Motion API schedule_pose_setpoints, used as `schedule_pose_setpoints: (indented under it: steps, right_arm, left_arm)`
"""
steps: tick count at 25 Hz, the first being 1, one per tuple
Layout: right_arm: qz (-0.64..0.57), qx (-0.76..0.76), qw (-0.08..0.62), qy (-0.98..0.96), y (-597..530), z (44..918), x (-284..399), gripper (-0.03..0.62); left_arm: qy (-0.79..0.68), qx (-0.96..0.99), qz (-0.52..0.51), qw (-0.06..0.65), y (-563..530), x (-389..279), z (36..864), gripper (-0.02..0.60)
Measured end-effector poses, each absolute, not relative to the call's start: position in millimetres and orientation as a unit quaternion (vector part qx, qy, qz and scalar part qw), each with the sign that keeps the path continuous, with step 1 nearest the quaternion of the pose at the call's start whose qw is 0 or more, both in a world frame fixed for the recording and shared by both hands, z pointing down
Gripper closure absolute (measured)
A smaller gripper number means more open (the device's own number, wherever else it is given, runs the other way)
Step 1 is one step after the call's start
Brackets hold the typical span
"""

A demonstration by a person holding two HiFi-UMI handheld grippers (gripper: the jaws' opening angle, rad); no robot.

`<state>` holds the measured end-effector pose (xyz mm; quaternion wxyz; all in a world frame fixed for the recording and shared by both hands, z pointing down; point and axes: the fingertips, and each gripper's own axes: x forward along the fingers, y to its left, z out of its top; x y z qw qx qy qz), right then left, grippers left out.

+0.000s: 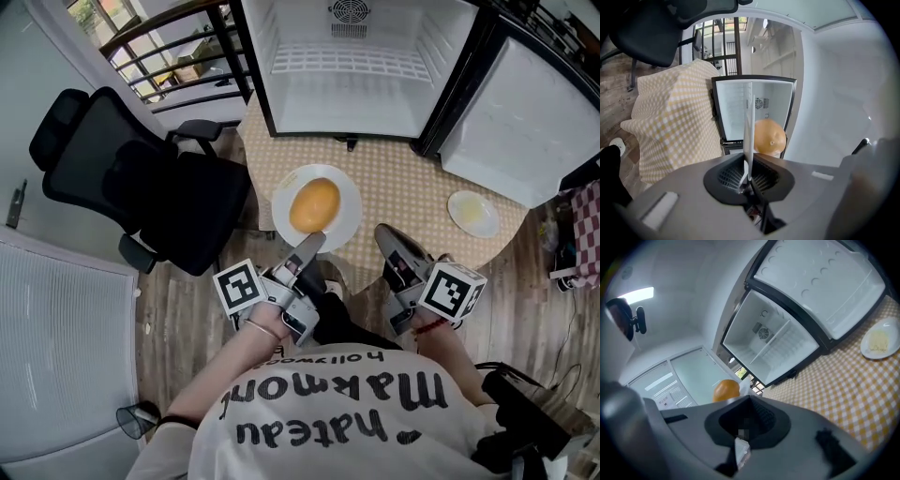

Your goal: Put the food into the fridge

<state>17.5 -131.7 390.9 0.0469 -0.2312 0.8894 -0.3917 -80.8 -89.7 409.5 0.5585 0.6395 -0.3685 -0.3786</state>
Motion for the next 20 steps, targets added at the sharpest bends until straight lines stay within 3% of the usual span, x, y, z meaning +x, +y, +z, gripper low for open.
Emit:
schedule_pose_setpoints:
  steps: [10,20]
  right_arm:
    - [-0.398,-0.242,0.014,0.885,-211,437,-22,0.579]
    - [-0.429,-0.272,0.009,0.861,-283,480,-38,0.579]
  left_arm:
    - [-0.353,0.628,-0.343,0.603,-180,-108,449,0.558]
    - [-0.349,0.637,-0.329,0.603,-271,-127,469,0.554]
